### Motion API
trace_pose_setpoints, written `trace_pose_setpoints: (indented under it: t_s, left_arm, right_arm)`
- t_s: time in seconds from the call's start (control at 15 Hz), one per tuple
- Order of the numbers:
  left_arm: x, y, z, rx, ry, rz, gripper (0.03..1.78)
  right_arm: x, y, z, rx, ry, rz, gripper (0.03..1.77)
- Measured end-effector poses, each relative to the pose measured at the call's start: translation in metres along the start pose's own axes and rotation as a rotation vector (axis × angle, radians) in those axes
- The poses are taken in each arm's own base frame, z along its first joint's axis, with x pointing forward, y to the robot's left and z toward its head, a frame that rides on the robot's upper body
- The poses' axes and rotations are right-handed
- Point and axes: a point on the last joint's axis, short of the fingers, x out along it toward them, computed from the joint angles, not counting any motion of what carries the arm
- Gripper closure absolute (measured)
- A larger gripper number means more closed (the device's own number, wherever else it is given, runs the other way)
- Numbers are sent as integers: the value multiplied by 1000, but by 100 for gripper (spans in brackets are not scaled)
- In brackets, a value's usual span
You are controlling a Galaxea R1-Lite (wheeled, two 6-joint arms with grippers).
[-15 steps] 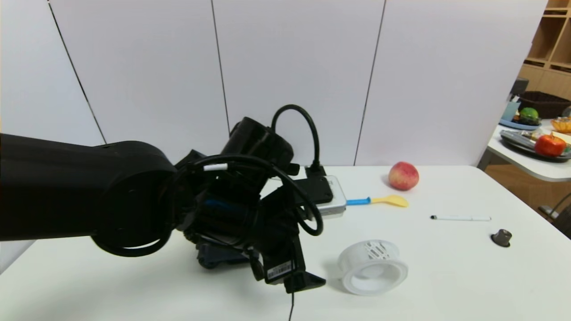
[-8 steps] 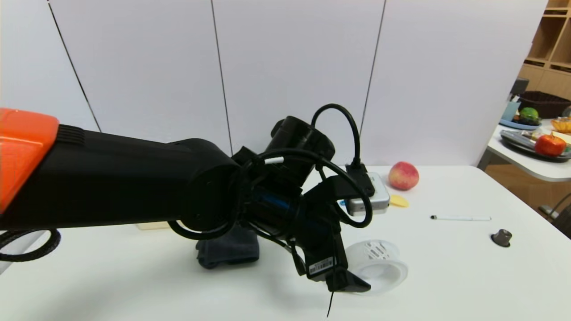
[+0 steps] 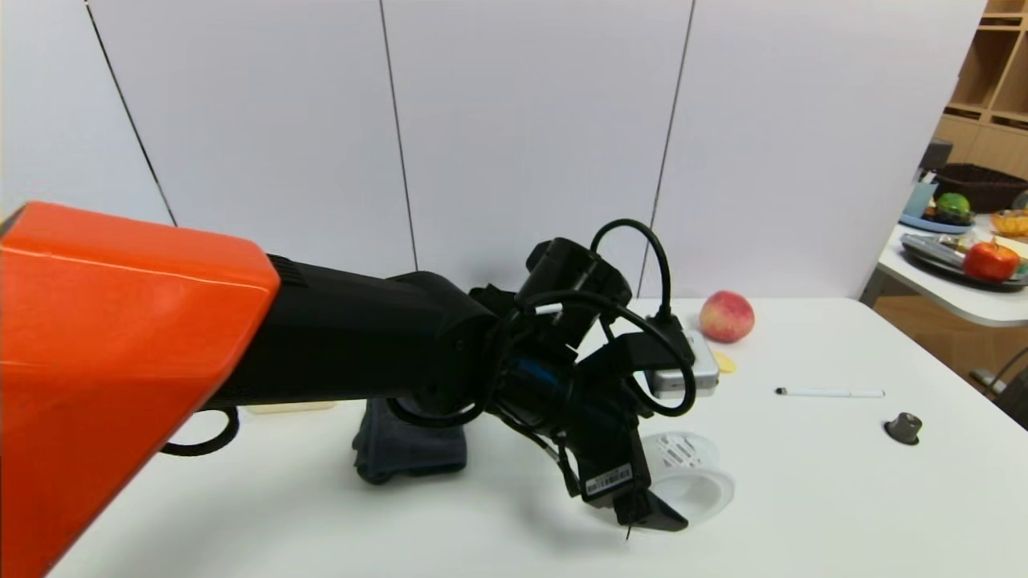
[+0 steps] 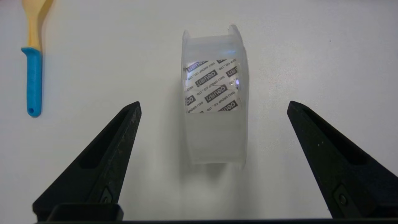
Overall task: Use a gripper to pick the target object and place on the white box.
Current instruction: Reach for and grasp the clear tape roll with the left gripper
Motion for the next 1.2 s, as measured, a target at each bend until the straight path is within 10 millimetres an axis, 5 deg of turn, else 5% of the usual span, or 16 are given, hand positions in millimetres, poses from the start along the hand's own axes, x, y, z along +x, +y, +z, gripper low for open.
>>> trace_pose_setpoints:
  t_s: [0.6, 0.87, 1.13, 1.2]
  left_arm:
    - [37, 10, -15, -16, 38, -29, 12]
    - [40, 11, -16, -16, 39, -29, 76]
    - [40, 11, -16, -17, 38, -28, 122]
    - [40, 11, -16, -18, 39, -29, 122]
  right_arm:
    - [0, 0, 0, 0, 0, 0, 10]
    - [0, 0, 0, 0, 0, 0, 10]
    - [0, 0, 0, 0, 0, 0, 10]
    - [0, 0, 0, 0, 0, 0, 10]
